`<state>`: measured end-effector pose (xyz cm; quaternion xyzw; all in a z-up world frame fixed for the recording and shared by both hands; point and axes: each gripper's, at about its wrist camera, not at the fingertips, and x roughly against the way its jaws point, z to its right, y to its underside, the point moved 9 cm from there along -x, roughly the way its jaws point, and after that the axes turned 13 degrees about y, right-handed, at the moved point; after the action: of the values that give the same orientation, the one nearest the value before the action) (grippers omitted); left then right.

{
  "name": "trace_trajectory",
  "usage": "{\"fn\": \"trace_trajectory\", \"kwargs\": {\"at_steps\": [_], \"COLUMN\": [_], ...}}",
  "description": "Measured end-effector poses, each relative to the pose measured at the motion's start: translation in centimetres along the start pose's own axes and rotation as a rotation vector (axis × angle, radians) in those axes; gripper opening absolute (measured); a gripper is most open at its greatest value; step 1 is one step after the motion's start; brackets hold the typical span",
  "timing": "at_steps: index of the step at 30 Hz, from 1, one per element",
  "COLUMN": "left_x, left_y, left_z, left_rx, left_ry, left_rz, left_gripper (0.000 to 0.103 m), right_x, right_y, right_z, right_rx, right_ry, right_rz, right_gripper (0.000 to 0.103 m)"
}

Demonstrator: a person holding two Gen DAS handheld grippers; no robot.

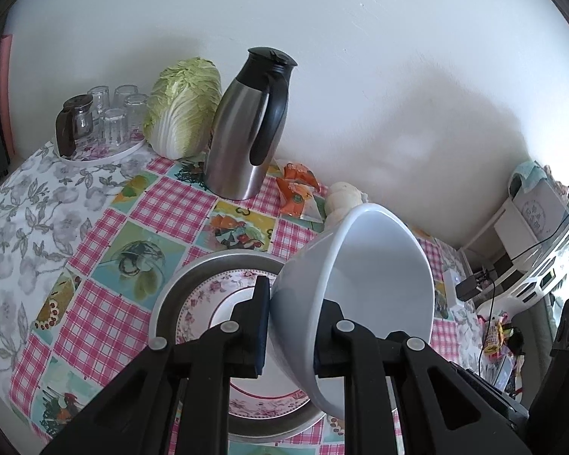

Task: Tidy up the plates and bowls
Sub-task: 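Lift the white square bowl and carry it over the steel basin, then lower the white square bowl into the red-rimmed bowl in the basin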

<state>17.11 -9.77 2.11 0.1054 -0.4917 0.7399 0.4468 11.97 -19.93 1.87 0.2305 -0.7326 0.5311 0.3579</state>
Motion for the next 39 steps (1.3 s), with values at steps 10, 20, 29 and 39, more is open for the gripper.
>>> {"fn": "trace_trajectory", "kwargs": {"at_steps": [10, 20, 29, 39], "left_x": [-1.3, -2.4, -3.6, -4.5], "left_y": [0.9, 1.5, 2.6, 3.2], "left_z": [-0.1, -1.5, -3.0, -3.8], "left_rx": [-0.009, 0.024, 0.046, 0.048], "left_ry": [-0.018, -0.020, -0.048, -0.073], "left_rz": [-0.047, -0.087, -0.135, -0.165], "left_gripper": [0.018, 0.018, 0.018, 0.018], "right_x": [-1.3, -3.0, -4.7, -6.0], "right_y": [0.5, 1.3, 2.2, 2.9], "right_z": [1.0, 0.9, 0.5, 0.4], "right_rx": [-0.014, -0.010, 0.007, 0.008], "right_ry": [0.009, 0.021, 0.043, 0.050], "right_rz": [-0.046, -0.093, -0.138, -0.177], "right_gripper": [0.014, 0.014, 0.014, 0.014]}}
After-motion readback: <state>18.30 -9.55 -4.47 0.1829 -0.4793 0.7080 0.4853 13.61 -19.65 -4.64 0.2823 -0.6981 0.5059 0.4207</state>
